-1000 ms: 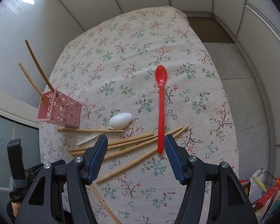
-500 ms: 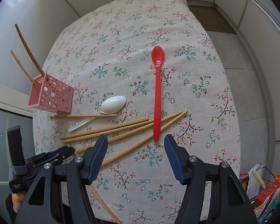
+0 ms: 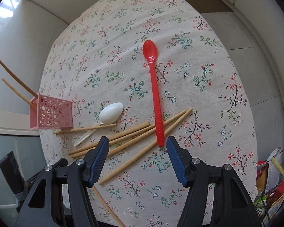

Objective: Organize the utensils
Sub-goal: 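Close the left gripper on a loose chopstick while the right gripper grasps another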

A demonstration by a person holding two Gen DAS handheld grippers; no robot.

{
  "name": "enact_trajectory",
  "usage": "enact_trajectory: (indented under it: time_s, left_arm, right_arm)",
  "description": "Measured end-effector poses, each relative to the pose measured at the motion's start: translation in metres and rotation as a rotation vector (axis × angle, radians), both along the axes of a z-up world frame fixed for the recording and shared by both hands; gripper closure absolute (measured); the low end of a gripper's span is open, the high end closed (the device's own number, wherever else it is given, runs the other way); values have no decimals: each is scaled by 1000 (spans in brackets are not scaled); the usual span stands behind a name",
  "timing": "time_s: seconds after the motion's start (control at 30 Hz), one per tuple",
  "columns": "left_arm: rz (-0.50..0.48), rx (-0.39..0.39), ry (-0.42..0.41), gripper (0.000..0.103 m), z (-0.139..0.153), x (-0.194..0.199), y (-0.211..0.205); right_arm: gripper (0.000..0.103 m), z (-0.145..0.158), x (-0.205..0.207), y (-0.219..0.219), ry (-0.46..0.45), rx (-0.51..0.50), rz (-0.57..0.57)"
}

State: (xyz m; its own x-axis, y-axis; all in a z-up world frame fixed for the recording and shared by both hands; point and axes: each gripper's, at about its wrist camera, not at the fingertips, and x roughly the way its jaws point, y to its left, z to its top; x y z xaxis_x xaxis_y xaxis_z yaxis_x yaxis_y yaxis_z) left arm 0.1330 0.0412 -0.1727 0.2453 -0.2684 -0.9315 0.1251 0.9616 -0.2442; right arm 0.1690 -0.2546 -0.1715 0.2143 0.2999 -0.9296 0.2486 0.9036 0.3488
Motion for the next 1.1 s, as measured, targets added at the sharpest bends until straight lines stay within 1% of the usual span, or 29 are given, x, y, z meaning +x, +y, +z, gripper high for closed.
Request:
enact_trajectory:
  time_s: [0.1,0.17,0.23,0.27,0.33,0.37,0.43,0.47,0.5,0.53,0.6,0.63,0.8,0.83,0.97,1.07,1.1]
  left_arm:
    - [-1,-10,-41,102,13,-1,1]
    - [-2,-17,-63,102,21,-2,3]
    - [-4,-21,-81,102,26,-1,4]
    - [-3,-30,-79,102,27,0,6]
    - [-9,-47,-46,102,22,1,5]
    - [-6,-53,-25,102,17,2,4]
    - [-6,-51,22,100,4,3,1]
    - [-5,-50,44,99,-2,4,0]
    - [0,-51,69,98,-8,4,-1]
    - [2,-54,92,93,-14,4,-3]
    - [12,-54,125,87,-24,4,-6]
    - [16,-50,135,86,-28,5,-6]
    - [23,-42,181,86,-43,5,-11]
    - [22,-38,187,86,-45,5,-13]
    - [16,-4,169,86,-44,5,-18]
    - [-11,52,141,86,-44,2,-27]
    - [-21,74,130,86,-43,1,-30]
  right_arm:
    - [38,-1,7,-9,-12,-17,-32]
    - [40,-2,10,-15,-15,-24,-48]
    - [48,-5,13,-19,-2,-46,-50]
    - [50,-8,14,-21,5,-56,-57]
    - [57,-17,15,-27,34,-70,-74]
    - [59,-22,16,-29,52,-74,-83]
    - [68,-32,16,-33,88,-80,-98]
    - [70,-36,16,-34,103,-85,-105]
    - [73,-40,15,-34,117,-91,-110]
    - [76,-44,15,-35,129,-93,-114]
    - [81,-50,16,-36,146,-87,-120]
    - [83,-52,16,-37,153,-91,-124]
    - [86,-56,20,-30,154,-106,-124]
    - [86,-55,21,-25,147,-131,-113]
    - [85,-53,21,-3,132,-234,-46]
    - [88,-53,21,4,121,-265,-33]
    - [90,-53,20,5,117,-268,-30]
